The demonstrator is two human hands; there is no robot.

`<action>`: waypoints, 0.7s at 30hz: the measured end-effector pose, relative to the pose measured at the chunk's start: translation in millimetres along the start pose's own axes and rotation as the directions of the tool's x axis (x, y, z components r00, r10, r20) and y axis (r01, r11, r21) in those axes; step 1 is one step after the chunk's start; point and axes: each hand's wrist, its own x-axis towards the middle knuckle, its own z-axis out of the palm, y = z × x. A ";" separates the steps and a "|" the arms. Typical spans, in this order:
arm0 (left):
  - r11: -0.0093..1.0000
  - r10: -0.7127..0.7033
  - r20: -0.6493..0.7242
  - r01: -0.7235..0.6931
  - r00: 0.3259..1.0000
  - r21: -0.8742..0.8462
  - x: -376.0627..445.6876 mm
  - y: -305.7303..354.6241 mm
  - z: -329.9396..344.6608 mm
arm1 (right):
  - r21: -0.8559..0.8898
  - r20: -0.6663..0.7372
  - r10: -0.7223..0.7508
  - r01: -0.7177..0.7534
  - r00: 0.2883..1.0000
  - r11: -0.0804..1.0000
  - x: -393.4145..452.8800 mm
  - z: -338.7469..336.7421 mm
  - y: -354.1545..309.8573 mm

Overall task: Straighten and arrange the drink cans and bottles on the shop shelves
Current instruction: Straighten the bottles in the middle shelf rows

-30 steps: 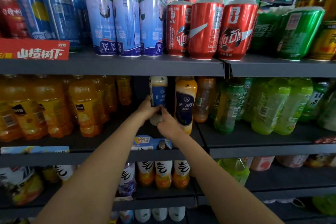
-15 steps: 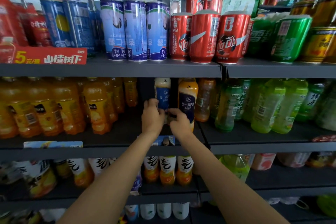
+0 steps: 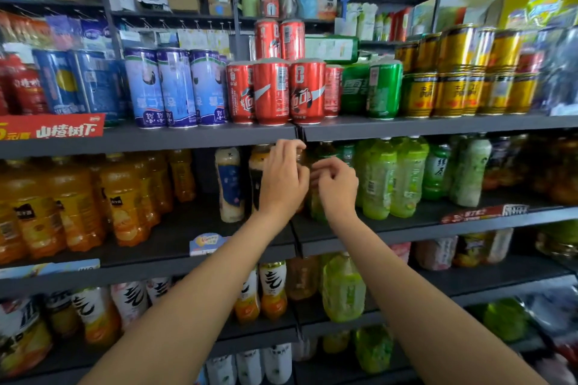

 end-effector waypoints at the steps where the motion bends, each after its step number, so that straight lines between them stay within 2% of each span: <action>1: 1.000 0.010 0.010 -0.010 1.000 0.000 0.2 8.1 6.1 | 0.006 -0.009 0.000 0.000 1.000 1.000 2.5 -9.4 1.9; 5: 0.998 0.060 0.031 -0.061 0.998 0.030 4.4 38.6 32.3 | 0.018 -0.035 0.013 -0.013 0.999 1.000 18.6 -49.0 9.1; 8: 0.998 0.042 0.019 -0.043 0.999 0.040 12.7 66.7 55.5 | 0.019 -0.037 0.007 -0.006 0.999 1.000 37.2 -81.8 15.6; 13: 0.999 0.008 -0.036 -0.007 0.999 0.033 25.7 120.4 114.5 | -0.010 0.062 -0.058 0.058 0.996 0.998 73.4 -149.7 36.6; 17: 0.999 -0.047 -0.089 0.048 0.995 0.003 33.2 169.2 159.8 | -0.015 0.091 -0.064 0.065 0.994 0.998 109.4 -209.5 50.8; 21: 0.989 -0.144 -0.127 0.145 0.981 0.000 46.8 194.8 179.6 | -0.068 0.149 -0.021 0.031 0.989 0.997 132.5 -238.9 58.7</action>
